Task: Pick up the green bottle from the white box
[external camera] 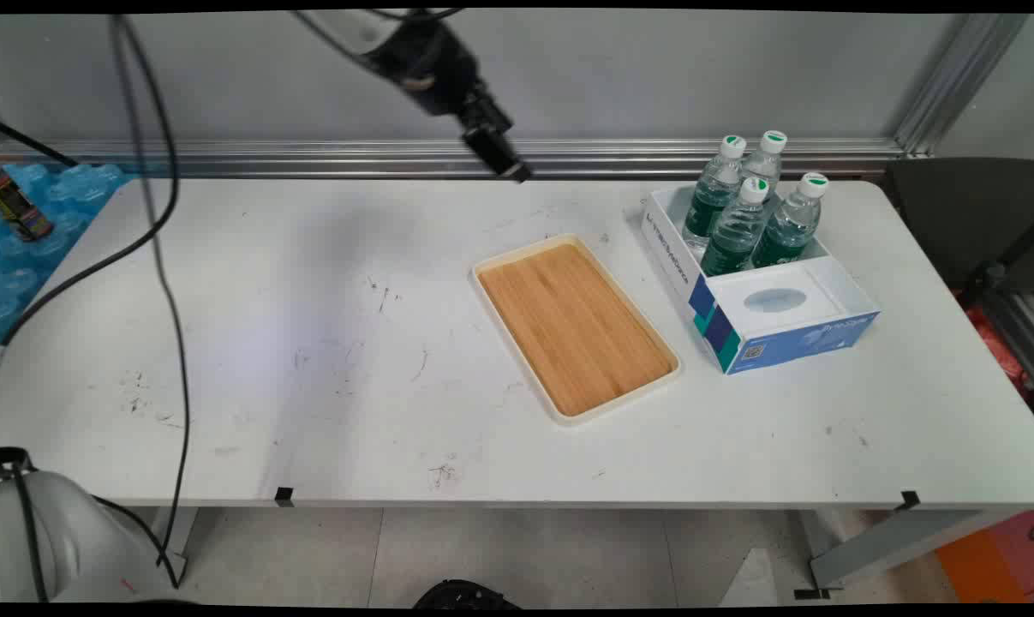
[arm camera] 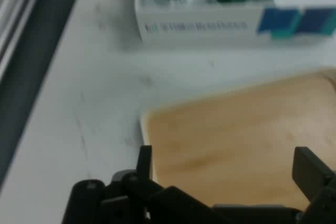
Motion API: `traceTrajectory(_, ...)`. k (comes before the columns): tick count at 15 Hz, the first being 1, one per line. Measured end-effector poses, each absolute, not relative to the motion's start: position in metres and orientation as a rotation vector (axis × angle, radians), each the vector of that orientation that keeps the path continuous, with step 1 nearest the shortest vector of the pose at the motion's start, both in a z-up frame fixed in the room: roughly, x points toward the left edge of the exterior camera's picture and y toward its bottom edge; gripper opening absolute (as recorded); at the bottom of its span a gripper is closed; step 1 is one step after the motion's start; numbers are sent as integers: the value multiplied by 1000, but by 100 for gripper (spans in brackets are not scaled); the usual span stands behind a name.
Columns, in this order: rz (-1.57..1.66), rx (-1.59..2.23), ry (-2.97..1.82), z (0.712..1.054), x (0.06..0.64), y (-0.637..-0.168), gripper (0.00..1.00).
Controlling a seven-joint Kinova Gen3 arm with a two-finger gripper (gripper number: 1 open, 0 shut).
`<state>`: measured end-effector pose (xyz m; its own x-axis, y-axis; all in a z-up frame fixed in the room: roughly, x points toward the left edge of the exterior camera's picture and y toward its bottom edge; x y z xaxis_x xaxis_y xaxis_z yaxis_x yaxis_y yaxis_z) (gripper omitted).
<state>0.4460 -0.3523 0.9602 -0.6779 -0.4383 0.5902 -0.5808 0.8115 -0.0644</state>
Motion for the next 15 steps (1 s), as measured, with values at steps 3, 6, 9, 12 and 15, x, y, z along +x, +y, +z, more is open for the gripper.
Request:
traceTrajectory(3, 351, 716, -2401, 954, 424, -385, 100)
traceTrajectory(6, 369, 674, -2371, 943, 401, -422, 100)
traceTrajectory(9, 383, 635, -2344, 929, 379, -455, 100)
traceTrajectory(12, 384, 610, -2318, 913, 360, -483, 100)
traceTrajectory(15, 374, 600, -2293, 899, 345, -503, 100)
